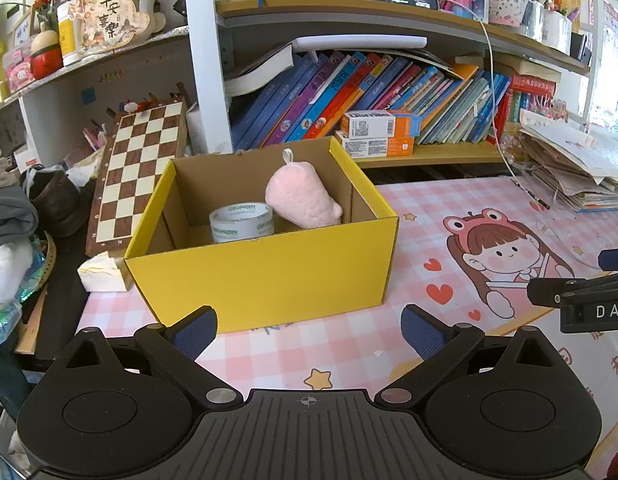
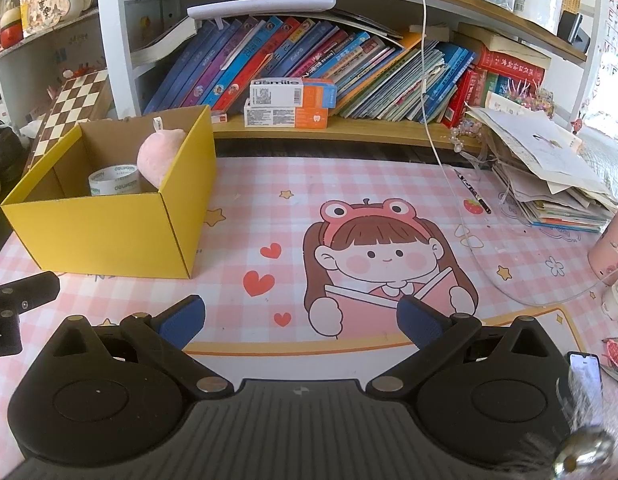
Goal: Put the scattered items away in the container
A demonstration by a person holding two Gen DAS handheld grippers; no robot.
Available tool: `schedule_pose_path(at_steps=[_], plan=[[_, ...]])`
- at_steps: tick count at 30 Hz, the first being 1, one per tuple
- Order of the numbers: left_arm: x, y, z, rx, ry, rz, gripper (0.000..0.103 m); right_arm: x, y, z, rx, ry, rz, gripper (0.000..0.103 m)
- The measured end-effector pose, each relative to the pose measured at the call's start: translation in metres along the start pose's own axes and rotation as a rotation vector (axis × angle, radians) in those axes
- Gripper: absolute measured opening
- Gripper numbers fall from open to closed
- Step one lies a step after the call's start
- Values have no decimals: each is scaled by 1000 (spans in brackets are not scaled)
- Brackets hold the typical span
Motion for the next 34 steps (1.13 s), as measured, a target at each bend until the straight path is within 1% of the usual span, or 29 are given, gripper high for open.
schedule_pose_path(at_steps=[23,27,31,34], plan=[[1,-1,-1,4,4,-5,100,2,2,0,-1,5,3,103],[1,0,-1,16,3,-14,100,2,2,1,-2,8,4,103],[1,0,-4,38,-13,-26,100,3,3,1,-2,9,3,103],[1,0,-5,40,-20,-24,100,3,5,1,-1,11,5,103]])
Point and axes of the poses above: each gripper's, at about its wrist camera, not at the fingertips, and z roughly the way its jaws point, y to its left, x to its underside, the point moved 4 cm from there along z, roughly the way its jaws point, and after that the axes turned 13 degrees about -x, right-handed, at the moved point
